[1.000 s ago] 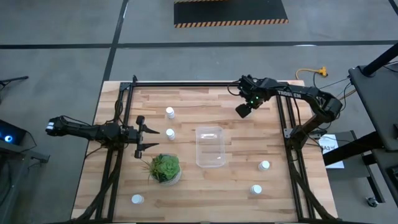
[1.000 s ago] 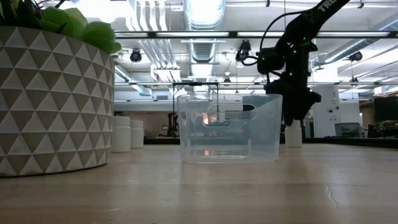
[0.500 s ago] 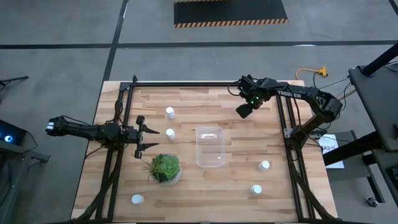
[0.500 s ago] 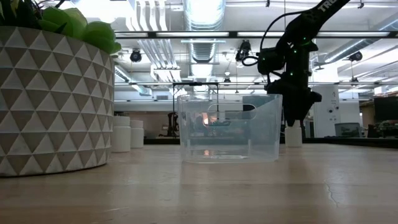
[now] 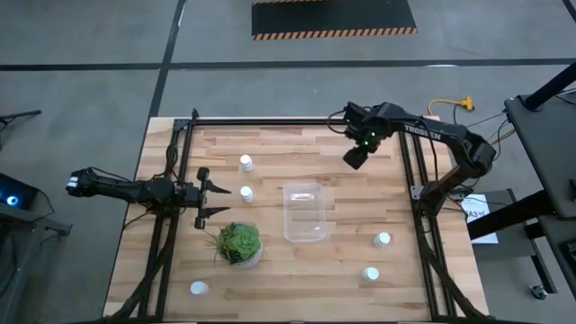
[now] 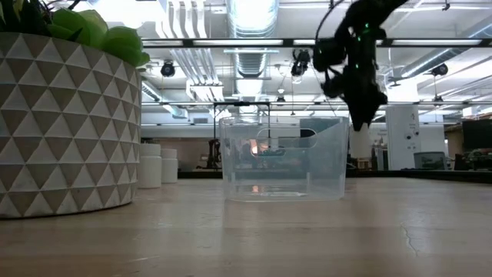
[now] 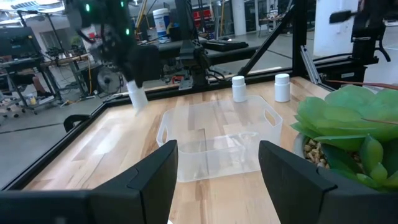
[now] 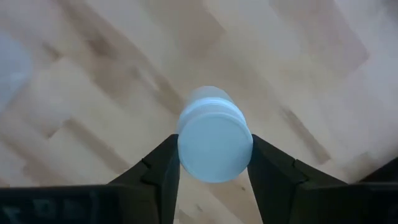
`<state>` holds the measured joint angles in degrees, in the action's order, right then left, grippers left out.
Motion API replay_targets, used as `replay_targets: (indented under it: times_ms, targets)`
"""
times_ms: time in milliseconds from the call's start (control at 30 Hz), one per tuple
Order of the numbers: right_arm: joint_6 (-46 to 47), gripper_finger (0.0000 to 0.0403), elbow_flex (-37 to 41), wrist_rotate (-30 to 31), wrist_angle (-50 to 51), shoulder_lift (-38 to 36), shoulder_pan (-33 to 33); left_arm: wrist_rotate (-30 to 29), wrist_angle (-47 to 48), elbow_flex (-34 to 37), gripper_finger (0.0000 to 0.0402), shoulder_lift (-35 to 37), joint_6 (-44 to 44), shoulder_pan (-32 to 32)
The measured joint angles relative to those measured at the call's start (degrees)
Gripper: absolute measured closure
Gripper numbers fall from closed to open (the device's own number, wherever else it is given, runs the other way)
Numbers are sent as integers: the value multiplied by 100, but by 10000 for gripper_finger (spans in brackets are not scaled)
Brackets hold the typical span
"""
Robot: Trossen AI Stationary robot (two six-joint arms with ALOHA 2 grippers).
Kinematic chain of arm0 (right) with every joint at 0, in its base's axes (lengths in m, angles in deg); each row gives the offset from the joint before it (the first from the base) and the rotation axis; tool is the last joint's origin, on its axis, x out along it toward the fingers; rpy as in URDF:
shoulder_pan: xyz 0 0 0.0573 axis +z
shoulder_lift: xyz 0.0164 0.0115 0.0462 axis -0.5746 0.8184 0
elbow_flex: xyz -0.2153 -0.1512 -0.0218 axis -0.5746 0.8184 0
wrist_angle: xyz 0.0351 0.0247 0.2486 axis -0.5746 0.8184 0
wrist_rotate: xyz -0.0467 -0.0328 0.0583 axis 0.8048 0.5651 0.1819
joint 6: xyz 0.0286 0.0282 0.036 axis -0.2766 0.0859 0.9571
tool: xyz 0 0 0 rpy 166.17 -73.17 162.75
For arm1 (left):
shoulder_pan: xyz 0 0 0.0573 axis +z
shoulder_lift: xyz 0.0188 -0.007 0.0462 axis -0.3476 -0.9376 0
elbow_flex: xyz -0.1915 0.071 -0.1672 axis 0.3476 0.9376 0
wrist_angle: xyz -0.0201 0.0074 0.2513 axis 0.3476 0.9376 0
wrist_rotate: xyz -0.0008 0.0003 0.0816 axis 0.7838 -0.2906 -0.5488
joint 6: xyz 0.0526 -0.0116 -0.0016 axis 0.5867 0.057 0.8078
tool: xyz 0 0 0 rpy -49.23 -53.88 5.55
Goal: Pick and place pill bottles into a basket
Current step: Put the white medicine bottle into the transparent bin
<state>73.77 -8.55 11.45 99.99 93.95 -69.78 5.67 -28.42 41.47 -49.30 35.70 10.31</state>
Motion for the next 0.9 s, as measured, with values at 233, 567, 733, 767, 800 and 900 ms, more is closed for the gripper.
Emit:
replay_targets:
  times_ms: [233,567,733,767,800,900]
  targets:
    - [-328,260,-1194,-5,803,-1,838,1,0,0,194,0,0,1]
    - [-144,260,-2213,-11,1104,51,2283,0,0,0,194,0,0,0]
    - [10,260,-2339,27,1010,381,2743,0,0,0,194,0,1,0]
    - [15,260,-2392,32,1003,478,2818,-1,2,0,194,0,2,-1]
    - [18,260,-2455,37,984,577,2885,-1,0,0,194,0,0,1]
    - [16,260,-2665,53,941,897,3053,1,0,0,194,0,0,-1]
